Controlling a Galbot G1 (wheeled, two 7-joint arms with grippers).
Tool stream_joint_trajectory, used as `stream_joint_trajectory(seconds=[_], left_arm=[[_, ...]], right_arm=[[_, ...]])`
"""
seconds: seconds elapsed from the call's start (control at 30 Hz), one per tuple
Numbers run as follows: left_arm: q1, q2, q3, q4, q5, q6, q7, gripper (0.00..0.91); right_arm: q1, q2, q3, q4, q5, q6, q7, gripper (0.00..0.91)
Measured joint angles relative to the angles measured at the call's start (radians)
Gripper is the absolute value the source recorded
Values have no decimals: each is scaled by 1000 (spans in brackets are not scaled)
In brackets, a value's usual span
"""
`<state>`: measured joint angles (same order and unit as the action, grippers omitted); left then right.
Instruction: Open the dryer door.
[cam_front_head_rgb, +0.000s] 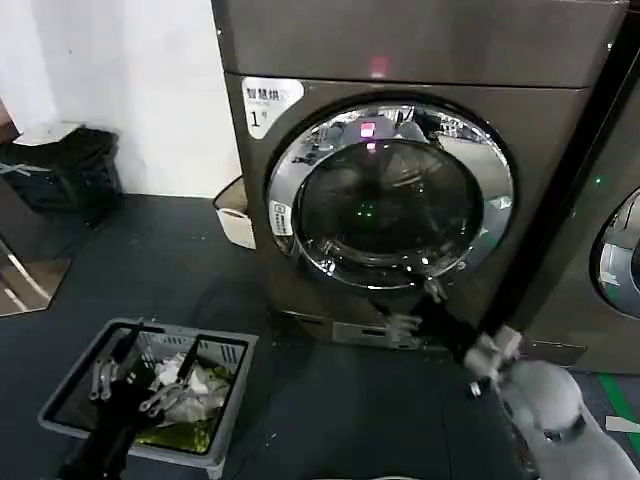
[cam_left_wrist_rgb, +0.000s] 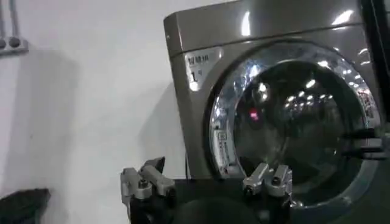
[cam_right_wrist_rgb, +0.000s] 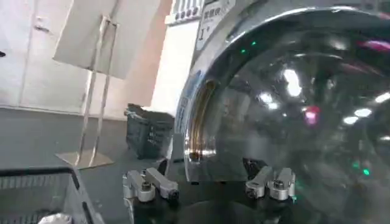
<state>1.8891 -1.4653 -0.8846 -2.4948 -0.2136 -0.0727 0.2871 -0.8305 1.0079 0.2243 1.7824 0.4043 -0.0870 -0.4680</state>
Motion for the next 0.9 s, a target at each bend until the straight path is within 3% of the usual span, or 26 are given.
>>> stream_joint_trajectory(seconds=[0.47, 0.9], left_arm=[[11, -16, -3, -12, 9, 6, 10, 907], [14, -14, -8, -25, 7, 6, 15, 907]], right_arm=[[281, 111, -214, -211, -13, -10, 0, 907], [388, 241, -284, -396, -38, 2, 0, 907]])
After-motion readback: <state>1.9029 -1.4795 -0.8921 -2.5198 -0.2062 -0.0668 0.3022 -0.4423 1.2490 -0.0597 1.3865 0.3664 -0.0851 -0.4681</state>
